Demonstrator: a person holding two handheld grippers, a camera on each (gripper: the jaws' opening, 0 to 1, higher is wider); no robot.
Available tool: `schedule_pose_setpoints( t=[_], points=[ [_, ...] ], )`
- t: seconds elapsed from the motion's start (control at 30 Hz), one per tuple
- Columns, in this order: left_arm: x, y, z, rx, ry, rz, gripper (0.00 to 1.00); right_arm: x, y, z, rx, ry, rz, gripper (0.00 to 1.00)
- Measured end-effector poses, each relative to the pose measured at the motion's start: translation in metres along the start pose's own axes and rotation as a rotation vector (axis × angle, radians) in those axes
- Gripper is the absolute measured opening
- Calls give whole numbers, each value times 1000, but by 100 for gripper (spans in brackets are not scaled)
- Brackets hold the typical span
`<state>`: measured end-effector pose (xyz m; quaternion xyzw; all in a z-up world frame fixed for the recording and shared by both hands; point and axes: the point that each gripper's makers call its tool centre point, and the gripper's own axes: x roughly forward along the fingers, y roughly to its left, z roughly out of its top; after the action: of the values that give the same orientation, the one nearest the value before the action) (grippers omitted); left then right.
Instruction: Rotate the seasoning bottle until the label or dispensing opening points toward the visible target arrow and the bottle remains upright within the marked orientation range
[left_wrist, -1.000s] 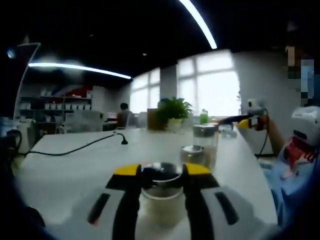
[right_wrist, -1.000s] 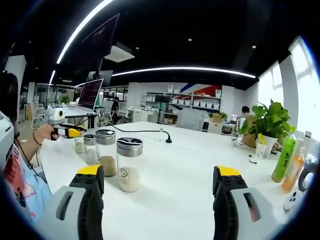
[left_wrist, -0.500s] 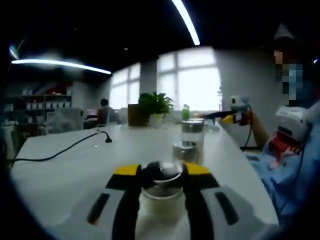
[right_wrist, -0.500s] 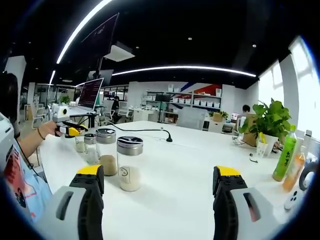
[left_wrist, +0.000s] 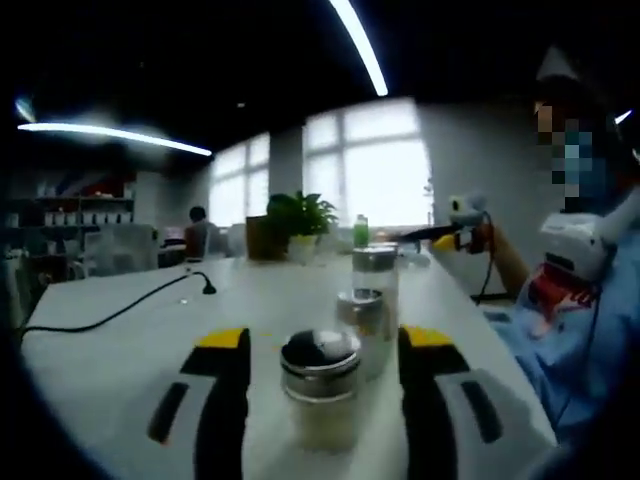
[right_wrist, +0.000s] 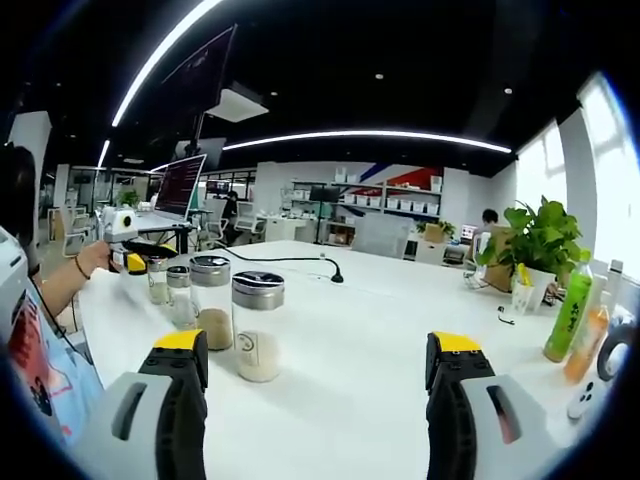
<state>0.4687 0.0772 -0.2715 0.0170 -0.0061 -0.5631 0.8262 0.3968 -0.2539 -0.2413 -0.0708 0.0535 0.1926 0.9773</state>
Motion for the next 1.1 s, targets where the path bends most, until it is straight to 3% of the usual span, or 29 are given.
schedule_pose_setpoints(
  t=[0.17, 0.23, 0.37, 0.5, 0.63, 0.73, 0.8, 0.9, 1.0, 1.1],
  points=[
    [-7, -4, 1, -9, 15, 90, 71, -1, 2, 2, -7, -4, 4, 93],
    [-11, -2, 3, 18, 21, 142, 70, -1, 2, 1, -7, -3, 3, 93],
    [-19, -4, 9, -52, -27, 193, 68, -1, 1, 1, -7, -2, 1, 93],
    [-26, 1, 3, -46, -2, 276, 66, -1, 1, 2, -11, -4, 0, 93],
    [-27, -2, 3, -132, -37, 299, 64, -1, 2, 2, -11, -4, 1, 93],
    [-30, 5, 0, -105, -15, 399, 56, 0, 2, 3, -12, -4, 0, 93],
    [-31, 10, -1, -94, -11, 449, 56, 0, 3, 3, -13, -6, 3, 93],
    [-27, 7, 3, -75, -12, 478, 57, 0, 3, 4, -16, -7, 1, 93],
    [-19, 7, 9, -119, -55, 519, 57, 1, 4, 1, -11, 2, 5, 93],
    [-14, 7, 6, -125, -44, 554, 58, 1, 4, 1, -13, 2, 6, 94]
  ],
)
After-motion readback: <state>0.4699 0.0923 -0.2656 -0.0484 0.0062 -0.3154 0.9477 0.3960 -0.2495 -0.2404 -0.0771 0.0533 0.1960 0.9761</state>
